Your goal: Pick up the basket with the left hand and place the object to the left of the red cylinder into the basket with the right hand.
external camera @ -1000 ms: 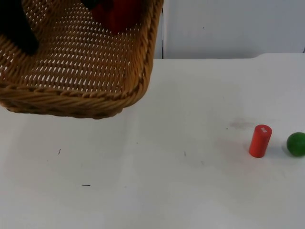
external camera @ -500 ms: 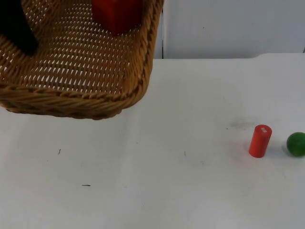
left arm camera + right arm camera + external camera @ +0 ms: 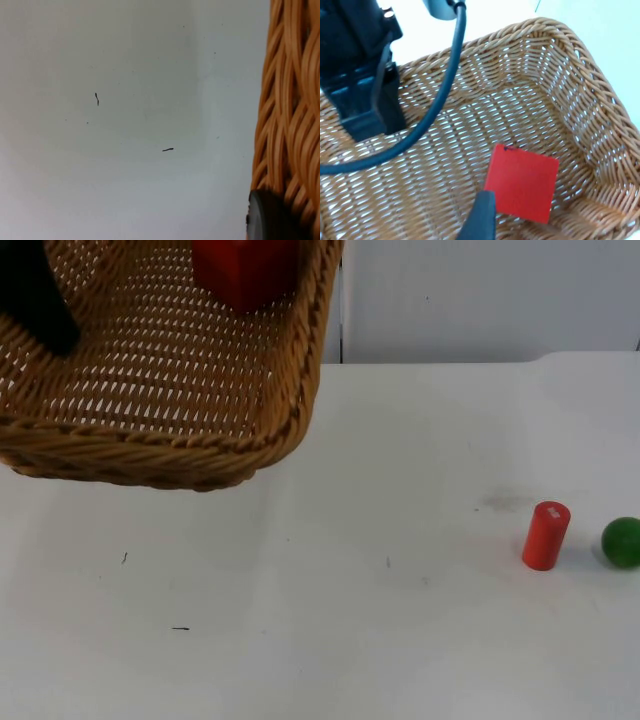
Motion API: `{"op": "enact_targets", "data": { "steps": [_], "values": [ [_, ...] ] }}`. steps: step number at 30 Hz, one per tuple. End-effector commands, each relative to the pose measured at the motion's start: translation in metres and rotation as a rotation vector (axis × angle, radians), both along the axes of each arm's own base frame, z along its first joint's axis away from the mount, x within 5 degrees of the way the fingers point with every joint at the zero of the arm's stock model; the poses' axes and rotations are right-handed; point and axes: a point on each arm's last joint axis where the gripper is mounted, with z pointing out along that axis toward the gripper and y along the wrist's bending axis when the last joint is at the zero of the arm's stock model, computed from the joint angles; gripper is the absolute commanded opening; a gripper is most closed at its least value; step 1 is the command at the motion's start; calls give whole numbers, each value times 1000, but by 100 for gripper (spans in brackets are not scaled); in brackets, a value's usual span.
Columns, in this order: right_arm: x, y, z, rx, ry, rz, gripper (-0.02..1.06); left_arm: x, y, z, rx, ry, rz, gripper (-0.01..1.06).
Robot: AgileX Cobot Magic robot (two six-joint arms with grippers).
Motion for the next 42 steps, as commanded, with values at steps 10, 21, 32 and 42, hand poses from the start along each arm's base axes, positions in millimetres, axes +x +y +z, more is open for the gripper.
{"op": "enact_targets", "data": {
  "steps": [10, 21, 32, 42],
  "values": [
    [-21, -17, -19, 69, -11, -21, 77, -1, -3, 4, -23, -22, -10, 0],
    [-33, -30, -24, 64, -8, -24, 77, -1, -3, 4, -23, -21, -13, 0],
    [-36, -32, -18, 87, -24, -24, 77, 0, -3, -15, -25, 40, -27, 0],
    [-36, -32, -18, 89, -26, -24, 77, 11, -7, -34, -66, 61, -37, 0]
  ]
}}
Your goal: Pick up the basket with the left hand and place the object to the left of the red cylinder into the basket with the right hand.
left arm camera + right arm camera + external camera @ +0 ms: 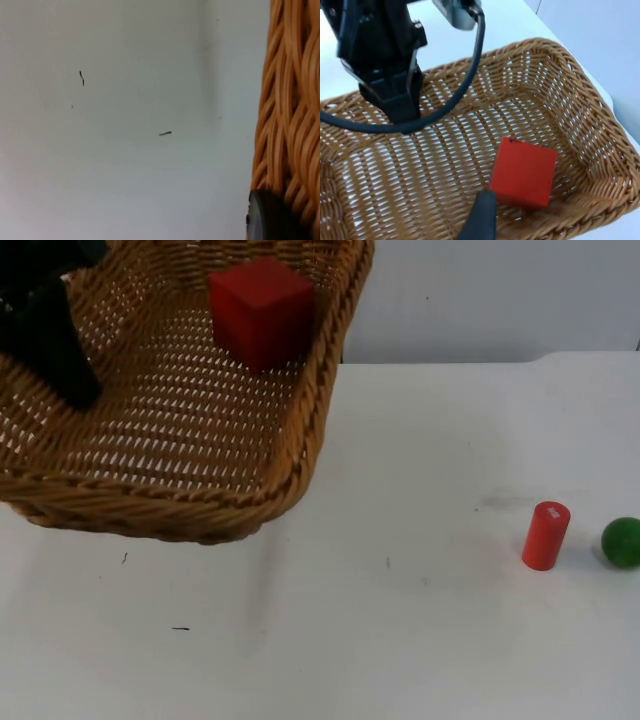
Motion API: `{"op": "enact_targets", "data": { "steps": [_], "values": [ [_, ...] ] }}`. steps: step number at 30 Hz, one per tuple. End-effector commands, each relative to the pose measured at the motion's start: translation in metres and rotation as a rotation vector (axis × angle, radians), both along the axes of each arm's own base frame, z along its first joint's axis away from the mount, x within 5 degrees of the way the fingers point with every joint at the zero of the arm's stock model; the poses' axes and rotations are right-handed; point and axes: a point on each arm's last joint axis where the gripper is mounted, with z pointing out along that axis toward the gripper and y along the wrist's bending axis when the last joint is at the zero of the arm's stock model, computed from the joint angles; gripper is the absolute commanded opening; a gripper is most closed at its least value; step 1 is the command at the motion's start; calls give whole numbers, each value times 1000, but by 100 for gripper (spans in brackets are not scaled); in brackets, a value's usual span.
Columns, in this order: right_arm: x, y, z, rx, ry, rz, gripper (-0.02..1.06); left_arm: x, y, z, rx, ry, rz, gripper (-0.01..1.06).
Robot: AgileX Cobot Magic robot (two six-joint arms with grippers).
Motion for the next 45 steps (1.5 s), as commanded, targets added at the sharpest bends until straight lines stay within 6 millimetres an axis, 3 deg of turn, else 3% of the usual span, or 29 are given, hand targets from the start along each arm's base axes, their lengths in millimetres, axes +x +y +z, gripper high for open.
{"op": "enact_targets", "data": {
  "steps": [1, 17, 26, 45],
  "values": [
    [-4, 0, 4, 14, -12, 6, 77, 4, -5, 2, -50, -26, 17, 0],
    [-4, 0, 4, 14, -12, 6, 77, 40, -8, -62, -74, -23, 25, 0],
    [-4, 0, 4, 14, -12, 6, 77, 53, -8, -85, -69, -27, 38, 0],
    [-4, 0, 4, 20, -5, 7, 77, 84, -10, -110, -75, -24, 23, 0]
  ]
}}
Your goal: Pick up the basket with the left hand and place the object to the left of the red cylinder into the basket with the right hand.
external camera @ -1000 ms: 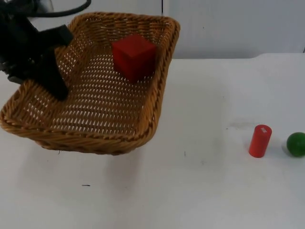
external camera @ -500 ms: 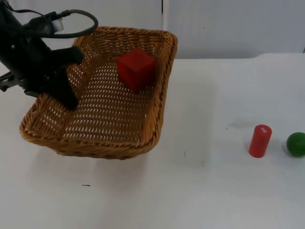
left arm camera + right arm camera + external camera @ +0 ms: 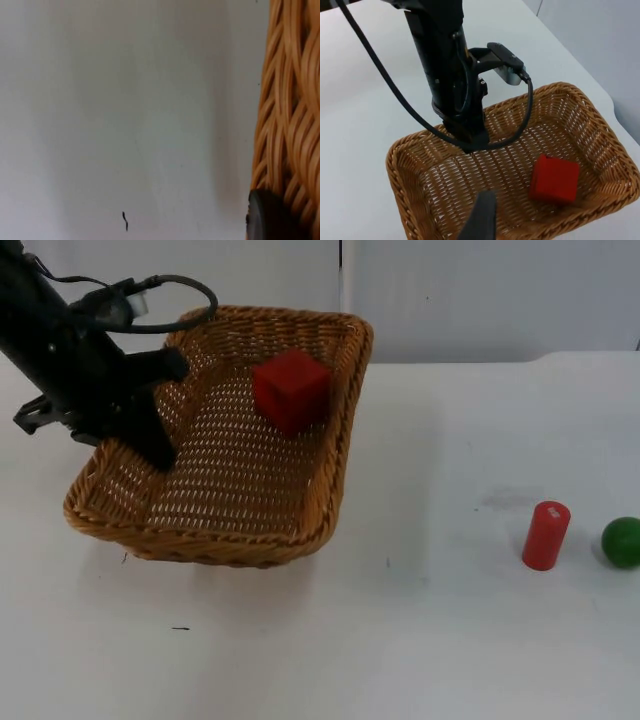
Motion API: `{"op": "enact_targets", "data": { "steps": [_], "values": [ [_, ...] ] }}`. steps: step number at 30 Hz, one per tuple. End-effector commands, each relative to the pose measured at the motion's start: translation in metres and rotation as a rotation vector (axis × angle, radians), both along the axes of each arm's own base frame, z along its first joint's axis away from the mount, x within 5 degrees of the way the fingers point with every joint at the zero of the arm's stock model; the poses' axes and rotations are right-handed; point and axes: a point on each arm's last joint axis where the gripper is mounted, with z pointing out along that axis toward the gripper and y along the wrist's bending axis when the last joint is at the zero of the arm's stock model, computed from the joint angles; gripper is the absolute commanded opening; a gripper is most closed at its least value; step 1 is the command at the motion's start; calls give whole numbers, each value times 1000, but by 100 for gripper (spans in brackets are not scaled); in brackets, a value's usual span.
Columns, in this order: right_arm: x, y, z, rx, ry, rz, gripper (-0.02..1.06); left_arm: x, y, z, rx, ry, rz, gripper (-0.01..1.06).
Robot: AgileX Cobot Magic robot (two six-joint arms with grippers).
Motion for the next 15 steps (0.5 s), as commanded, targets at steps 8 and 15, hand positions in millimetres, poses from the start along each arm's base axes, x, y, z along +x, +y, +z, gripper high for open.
{"op": "enact_targets", "data": {
  "steps": [8, 15],
  "values": [
    [-3, 1, 4, 17, -8, 7, 77, 9, 5, -14, -34, -2, 47, 0],
    [-4, 1, 4, 23, 1, 9, 77, 12, 22, -22, -26, 2, 87, 0]
  ]
}}
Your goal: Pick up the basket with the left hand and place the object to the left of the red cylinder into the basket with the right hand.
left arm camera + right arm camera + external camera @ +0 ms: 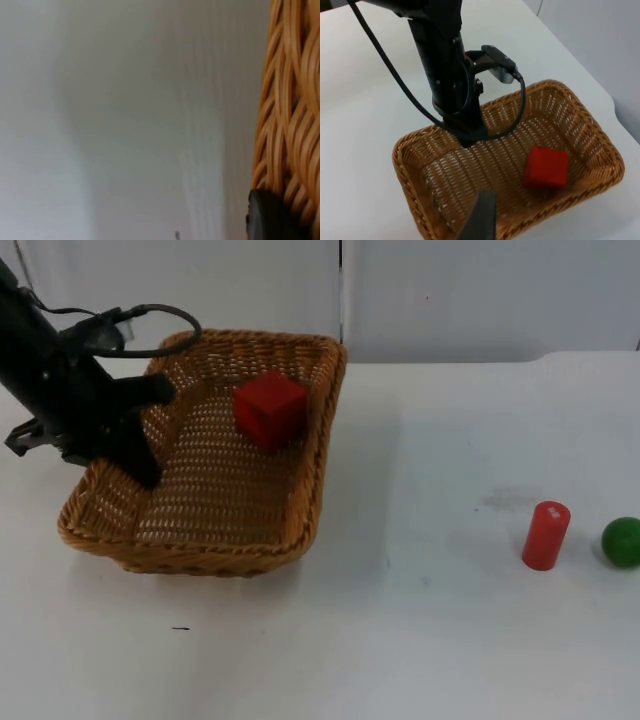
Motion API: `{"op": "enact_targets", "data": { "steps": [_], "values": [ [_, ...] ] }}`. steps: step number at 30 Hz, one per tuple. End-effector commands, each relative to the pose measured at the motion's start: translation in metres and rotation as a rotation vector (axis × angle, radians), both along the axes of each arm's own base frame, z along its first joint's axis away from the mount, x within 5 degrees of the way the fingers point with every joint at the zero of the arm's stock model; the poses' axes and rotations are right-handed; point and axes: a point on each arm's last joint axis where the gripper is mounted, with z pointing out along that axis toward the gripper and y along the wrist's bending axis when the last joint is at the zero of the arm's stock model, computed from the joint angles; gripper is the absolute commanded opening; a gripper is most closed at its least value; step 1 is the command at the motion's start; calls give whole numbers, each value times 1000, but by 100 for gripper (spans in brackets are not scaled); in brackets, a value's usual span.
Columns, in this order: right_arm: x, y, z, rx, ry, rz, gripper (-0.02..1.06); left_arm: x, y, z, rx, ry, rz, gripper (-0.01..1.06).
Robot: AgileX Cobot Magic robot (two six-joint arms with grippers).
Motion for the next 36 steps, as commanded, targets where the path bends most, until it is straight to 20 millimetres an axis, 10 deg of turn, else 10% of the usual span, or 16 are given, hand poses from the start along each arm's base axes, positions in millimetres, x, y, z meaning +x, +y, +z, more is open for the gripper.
{"op": "enact_targets", "data": {
  "steps": [1, 36],
  "values": [
    [-4, 1, 4, 24, 2, 9, 77, 4, 3, 4, -39, -17, 30, 0],
    [-3, 1, 4, 22, -13, 9, 77, -1, 1, -29, -57, 64, -53, 0]
  ]
}}
